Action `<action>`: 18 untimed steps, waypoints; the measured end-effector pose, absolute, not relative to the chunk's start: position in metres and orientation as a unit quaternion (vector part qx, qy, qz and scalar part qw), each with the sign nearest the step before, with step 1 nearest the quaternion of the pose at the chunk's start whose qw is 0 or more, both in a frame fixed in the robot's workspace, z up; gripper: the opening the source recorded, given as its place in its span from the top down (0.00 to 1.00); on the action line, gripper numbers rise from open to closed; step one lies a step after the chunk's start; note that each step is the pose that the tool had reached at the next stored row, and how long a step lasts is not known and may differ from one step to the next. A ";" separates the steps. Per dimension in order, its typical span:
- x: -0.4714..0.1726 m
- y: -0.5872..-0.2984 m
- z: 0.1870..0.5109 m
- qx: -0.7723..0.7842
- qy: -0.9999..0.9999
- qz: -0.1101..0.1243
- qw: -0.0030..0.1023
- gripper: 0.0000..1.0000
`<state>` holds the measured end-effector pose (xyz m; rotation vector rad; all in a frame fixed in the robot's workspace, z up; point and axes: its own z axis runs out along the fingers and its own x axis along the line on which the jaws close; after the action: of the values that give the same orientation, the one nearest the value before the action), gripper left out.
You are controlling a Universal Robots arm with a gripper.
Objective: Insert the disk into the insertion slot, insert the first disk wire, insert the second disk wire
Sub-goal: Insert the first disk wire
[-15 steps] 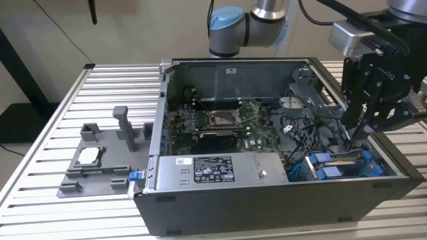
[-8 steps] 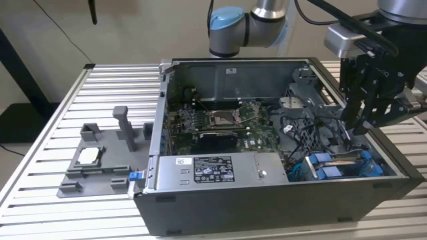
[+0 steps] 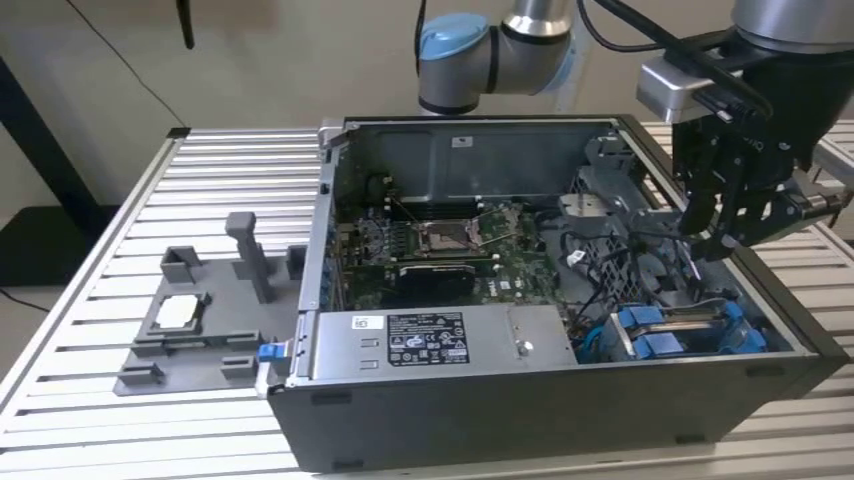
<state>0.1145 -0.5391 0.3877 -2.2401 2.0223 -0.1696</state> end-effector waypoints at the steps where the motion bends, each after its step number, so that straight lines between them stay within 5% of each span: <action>1: 0.114 -0.539 0.387 -0.744 0.663 -0.056 0.060 0.59; 18: 0.113 -0.545 0.387 -0.760 0.644 -0.055 0.060 0.59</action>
<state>0.1128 -0.5453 0.3867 -2.3013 1.9499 -0.1662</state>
